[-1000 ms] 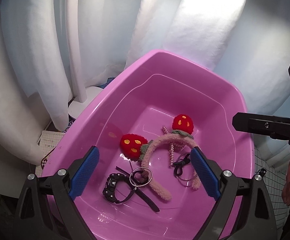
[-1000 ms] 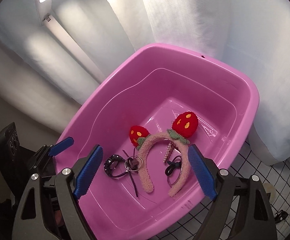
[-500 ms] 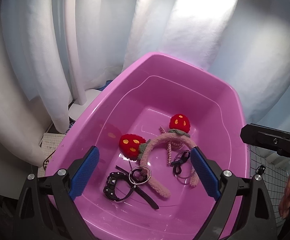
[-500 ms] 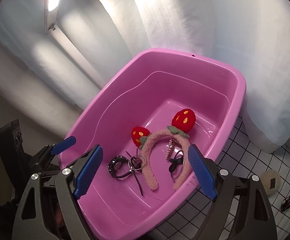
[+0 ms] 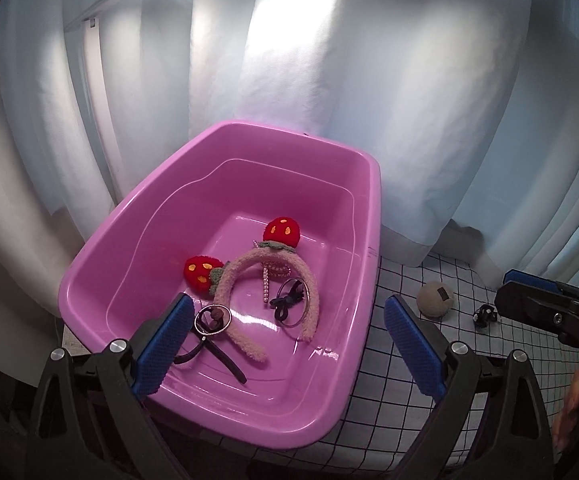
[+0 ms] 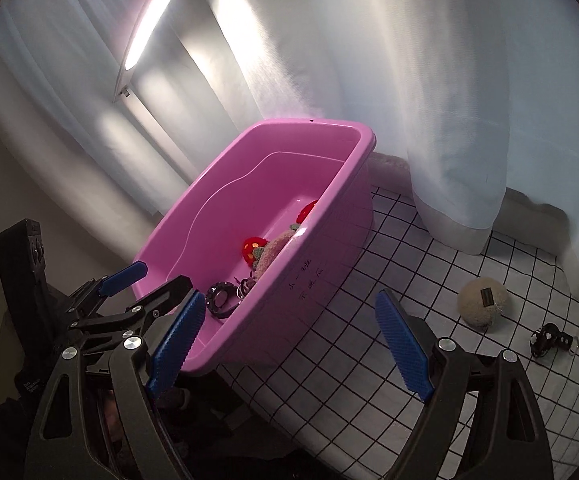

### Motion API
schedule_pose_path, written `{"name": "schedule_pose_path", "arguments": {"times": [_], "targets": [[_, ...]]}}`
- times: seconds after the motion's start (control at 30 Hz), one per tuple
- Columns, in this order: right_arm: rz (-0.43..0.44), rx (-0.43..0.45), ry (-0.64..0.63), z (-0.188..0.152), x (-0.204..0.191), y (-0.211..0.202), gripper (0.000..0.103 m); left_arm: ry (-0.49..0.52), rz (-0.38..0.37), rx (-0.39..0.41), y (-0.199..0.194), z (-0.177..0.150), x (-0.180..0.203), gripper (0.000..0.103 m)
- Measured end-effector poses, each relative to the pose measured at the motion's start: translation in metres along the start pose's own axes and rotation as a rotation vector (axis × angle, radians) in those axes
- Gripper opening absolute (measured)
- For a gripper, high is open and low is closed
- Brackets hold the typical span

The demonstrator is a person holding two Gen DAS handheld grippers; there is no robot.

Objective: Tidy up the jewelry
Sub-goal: 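Move both tools back from the tub toward the table, then lower the left tool onto the beige fluffy ball while the right tool lowers onto the black keychain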

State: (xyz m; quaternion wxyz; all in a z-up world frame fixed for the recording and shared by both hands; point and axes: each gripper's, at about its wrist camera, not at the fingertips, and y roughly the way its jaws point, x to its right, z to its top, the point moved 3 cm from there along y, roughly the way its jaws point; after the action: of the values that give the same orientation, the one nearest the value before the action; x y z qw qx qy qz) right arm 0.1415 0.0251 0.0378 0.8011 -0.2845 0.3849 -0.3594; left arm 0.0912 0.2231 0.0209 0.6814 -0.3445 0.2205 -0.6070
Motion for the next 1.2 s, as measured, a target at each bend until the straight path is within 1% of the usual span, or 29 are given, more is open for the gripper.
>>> {"name": "schedule_pose_path", "arguments": {"times": [0.17, 0.27, 0.37, 0.5, 0.6, 0.67, 0.77, 0.8, 0.9, 0.97, 1.0, 1.07, 1.13, 1.17, 1.2], "targets": [[-0.058, 0.05, 0.087, -0.056, 0.057, -0.054, 0.083, 0.044, -0.017, -0.005, -0.016, -0.025, 0.051, 0.096], [-0.079, 0.038, 0.166, -0.096, 0.099, -0.078, 0.083, 0.063, -0.04, -0.021, -0.02, -0.044, 0.079, 0.097], [-0.114, 0.031, 0.245, -0.136, 0.136, -0.097, 0.083, 0.067, -0.078, -0.06, -0.016, -0.066, 0.106, 0.097], [-0.154, 0.026, 0.298, -0.178, 0.167, -0.113, 0.083, 0.083, -0.074, -0.075, -0.014, -0.09, 0.134, 0.097], [-0.174, 0.036, 0.319, -0.197, 0.181, -0.121, 0.083, 0.076, -0.065, -0.076, -0.012, -0.103, 0.148, 0.097], [-0.179, 0.048, 0.332, -0.206, 0.189, -0.124, 0.083, 0.057, -0.055, -0.07, -0.008, -0.108, 0.154, 0.097], [-0.201, 0.069, 0.35, -0.215, 0.198, -0.123, 0.083, 0.036, -0.03, -0.022, -0.004, -0.113, 0.155, 0.097], [-0.21, 0.076, 0.356, -0.217, 0.202, -0.122, 0.083, 0.035, -0.019, -0.018, -0.002, -0.112, 0.155, 0.097], [-0.244, 0.1, 0.376, -0.217, 0.211, -0.116, 0.083, 0.082, -0.013, -0.068, 0.014, -0.113, 0.161, 0.097], [-0.266, 0.111, 0.38, -0.212, 0.217, -0.109, 0.083, 0.128, 0.011, -0.108, 0.028, -0.112, 0.167, 0.097], [-0.278, 0.123, 0.373, -0.209, 0.22, -0.107, 0.083, 0.14, 0.011, -0.126, 0.036, -0.112, 0.169, 0.097], [-0.314, 0.139, 0.343, -0.2, 0.223, -0.1, 0.083, 0.149, 0.009, -0.131, 0.051, -0.108, 0.171, 0.097], [-0.368, 0.135, 0.319, -0.19, 0.226, -0.091, 0.083, 0.165, 0.042, -0.122, 0.07, -0.102, 0.174, 0.097], [-0.381, 0.127, 0.315, -0.184, 0.228, -0.085, 0.083, 0.169, 0.046, -0.129, 0.08, -0.098, 0.176, 0.097], [-0.381, 0.122, 0.31, -0.179, 0.23, -0.079, 0.083, 0.17, 0.028, -0.137, 0.09, -0.095, 0.177, 0.097]]}}
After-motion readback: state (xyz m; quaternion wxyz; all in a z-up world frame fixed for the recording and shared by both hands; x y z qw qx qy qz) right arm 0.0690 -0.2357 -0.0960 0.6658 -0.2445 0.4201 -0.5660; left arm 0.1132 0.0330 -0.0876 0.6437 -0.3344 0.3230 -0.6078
